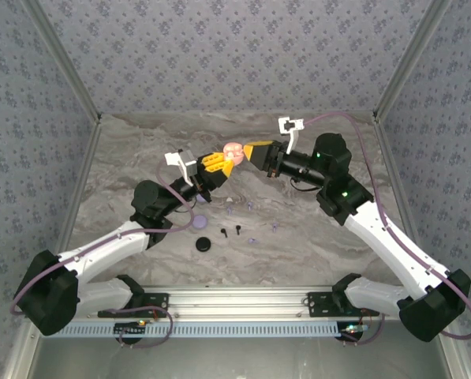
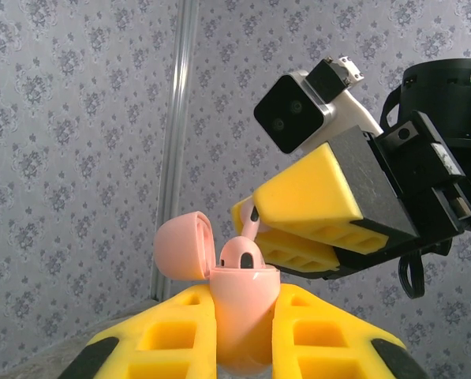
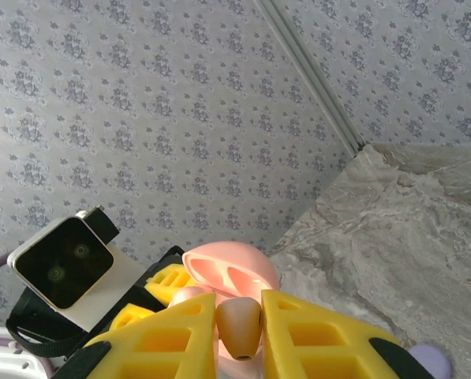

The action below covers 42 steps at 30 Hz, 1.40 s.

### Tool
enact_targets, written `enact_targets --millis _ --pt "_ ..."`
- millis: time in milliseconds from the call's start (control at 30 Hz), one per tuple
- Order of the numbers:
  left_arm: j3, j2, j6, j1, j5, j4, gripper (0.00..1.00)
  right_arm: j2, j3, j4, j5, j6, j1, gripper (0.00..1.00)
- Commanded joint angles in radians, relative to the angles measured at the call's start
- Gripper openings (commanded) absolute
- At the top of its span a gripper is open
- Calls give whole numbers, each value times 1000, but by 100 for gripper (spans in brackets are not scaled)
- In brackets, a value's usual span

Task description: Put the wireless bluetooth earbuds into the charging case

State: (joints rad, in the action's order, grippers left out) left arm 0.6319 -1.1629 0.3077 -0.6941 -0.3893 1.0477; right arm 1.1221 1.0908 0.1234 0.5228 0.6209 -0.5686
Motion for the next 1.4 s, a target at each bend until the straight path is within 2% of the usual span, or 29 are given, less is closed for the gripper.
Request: enact_targets --millis 0,833,1367 --pt "19 15 -15 -2 -34 35 0 -4 24 56 32 52 6 21" --pt "23 16 -32 -1 -31 27 0 33 61 -52 106 57 -6 21" --pt "19 16 -36 -2 -35 24 0 4 83 -152 93 17 2 21"
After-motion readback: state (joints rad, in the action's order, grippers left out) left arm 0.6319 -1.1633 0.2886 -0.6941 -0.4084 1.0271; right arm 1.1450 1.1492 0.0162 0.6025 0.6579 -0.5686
